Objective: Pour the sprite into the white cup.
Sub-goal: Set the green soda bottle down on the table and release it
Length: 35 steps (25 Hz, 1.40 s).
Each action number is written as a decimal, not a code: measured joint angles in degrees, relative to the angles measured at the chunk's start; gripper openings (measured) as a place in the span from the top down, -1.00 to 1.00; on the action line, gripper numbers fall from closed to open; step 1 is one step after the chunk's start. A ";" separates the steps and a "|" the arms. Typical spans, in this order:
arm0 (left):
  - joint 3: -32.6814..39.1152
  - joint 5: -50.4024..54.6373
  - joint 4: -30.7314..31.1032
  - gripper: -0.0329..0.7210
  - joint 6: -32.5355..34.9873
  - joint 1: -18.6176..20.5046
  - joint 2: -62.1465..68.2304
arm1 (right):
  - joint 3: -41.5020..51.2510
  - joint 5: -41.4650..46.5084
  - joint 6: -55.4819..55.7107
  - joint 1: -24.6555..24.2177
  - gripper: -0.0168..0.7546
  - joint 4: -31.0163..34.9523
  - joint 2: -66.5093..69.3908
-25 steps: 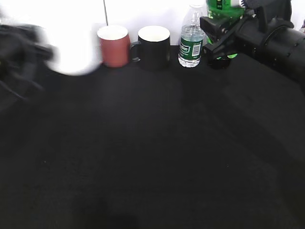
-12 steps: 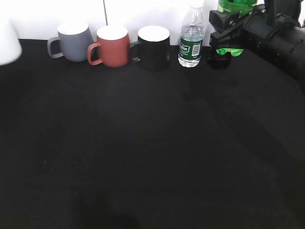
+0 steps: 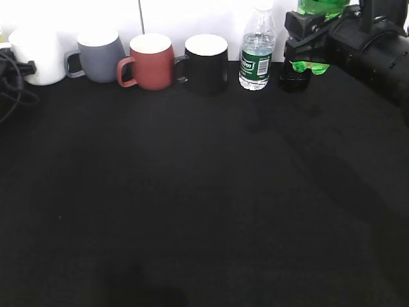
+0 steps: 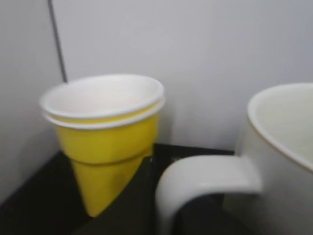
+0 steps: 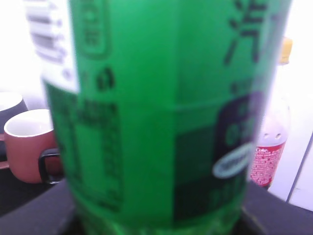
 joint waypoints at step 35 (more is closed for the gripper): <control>50.20 8.85 1.86 0.07 -0.54 -25.60 -53.17 | -22.86 -16.31 3.93 -18.19 -0.47 -3.43 38.40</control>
